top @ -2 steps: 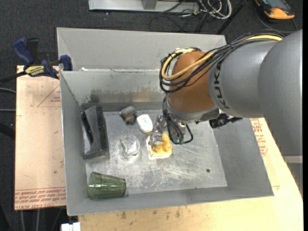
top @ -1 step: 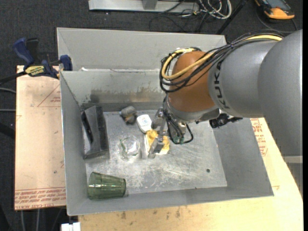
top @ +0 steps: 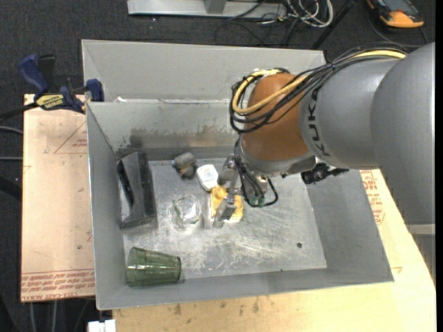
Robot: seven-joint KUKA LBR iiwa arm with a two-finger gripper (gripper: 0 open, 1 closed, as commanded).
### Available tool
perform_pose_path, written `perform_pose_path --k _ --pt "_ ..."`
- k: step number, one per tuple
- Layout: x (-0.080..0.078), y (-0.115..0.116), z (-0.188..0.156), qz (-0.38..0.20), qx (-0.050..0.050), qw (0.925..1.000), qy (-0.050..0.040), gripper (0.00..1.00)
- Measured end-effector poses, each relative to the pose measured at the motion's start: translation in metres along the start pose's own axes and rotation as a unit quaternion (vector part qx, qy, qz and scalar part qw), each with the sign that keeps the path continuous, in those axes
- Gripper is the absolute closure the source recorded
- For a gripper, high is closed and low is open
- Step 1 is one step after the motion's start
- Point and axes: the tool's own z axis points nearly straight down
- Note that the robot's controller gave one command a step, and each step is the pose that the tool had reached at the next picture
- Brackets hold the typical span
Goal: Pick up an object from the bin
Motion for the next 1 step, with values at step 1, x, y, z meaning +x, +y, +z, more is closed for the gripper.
perform_pose_path --k 1 --pt "-0.0252 -0.0225 0.0307 0.014 -0.001 0.9999 -0.0018 0.0"
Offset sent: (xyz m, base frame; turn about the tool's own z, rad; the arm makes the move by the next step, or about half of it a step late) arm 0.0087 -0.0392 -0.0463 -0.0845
